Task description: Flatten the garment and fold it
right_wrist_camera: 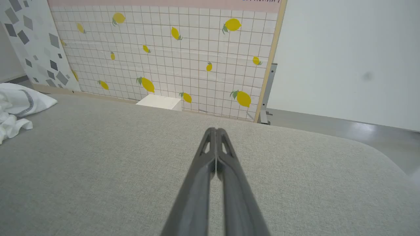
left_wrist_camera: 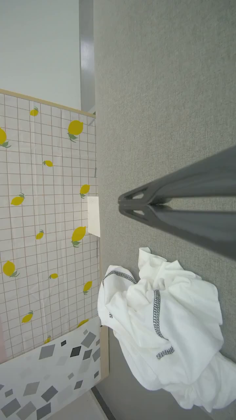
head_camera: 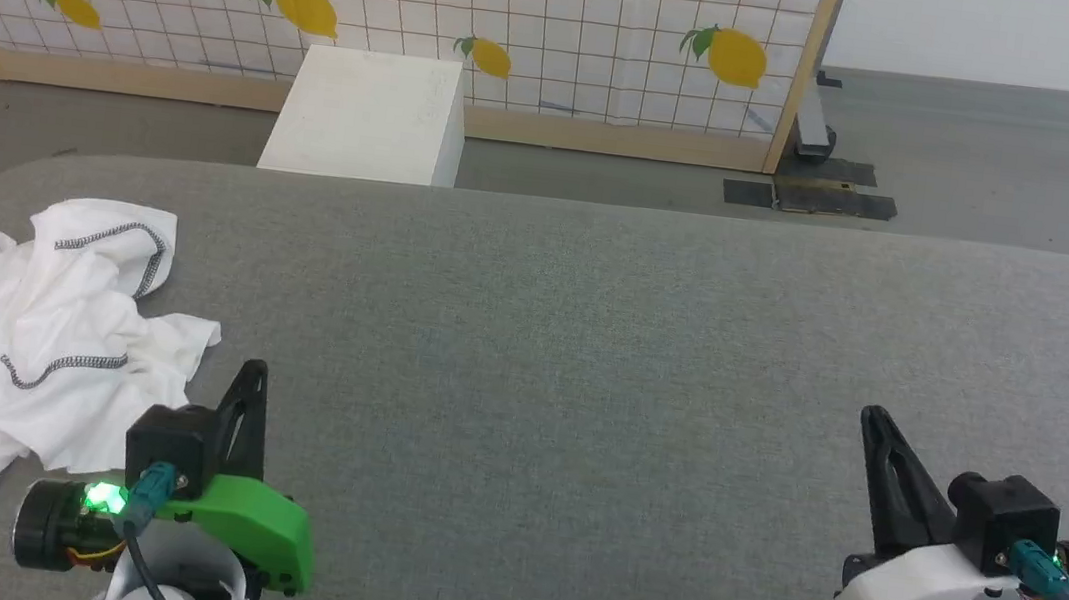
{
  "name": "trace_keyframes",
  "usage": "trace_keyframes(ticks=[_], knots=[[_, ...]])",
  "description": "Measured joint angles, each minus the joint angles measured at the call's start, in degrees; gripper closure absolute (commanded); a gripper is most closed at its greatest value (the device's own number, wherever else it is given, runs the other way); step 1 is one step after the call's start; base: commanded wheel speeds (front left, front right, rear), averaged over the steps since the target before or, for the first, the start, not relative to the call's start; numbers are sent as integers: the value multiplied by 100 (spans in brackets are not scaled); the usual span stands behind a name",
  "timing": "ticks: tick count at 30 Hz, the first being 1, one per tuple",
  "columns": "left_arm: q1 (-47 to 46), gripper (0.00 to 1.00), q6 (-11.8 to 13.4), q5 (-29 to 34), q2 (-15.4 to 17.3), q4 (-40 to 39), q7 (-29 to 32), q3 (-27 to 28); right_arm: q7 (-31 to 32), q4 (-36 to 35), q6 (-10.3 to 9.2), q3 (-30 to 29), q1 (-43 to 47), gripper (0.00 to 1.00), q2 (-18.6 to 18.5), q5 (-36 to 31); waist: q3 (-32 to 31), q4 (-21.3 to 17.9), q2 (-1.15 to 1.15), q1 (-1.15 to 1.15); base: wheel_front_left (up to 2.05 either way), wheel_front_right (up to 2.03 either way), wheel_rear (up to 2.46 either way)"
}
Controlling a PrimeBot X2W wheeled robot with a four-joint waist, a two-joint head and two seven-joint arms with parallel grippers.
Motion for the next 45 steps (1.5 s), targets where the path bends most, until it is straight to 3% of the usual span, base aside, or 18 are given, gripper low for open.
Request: trace_keyframes(ticks=[6,7,29,45], knots=[[0,100,0,0,0,0,0,0,0,0,0,0,0,100,0,0,0,0,0,0,0,0,0],[0,0,0,0,0,0,0,-1,0,0,0,-1,0,0,0,0,0,0,0,0,0,0,0],[-2,0,56,-144,0,130,-174,-73,-177,130,1,-58,40,0,0,227,13,54,0,0,0,0,0],[-2,0,163,-246,0,212,-375,-71,-365,252,1,-75,91,0,0,396,42,435,0,0,0,0,0]])
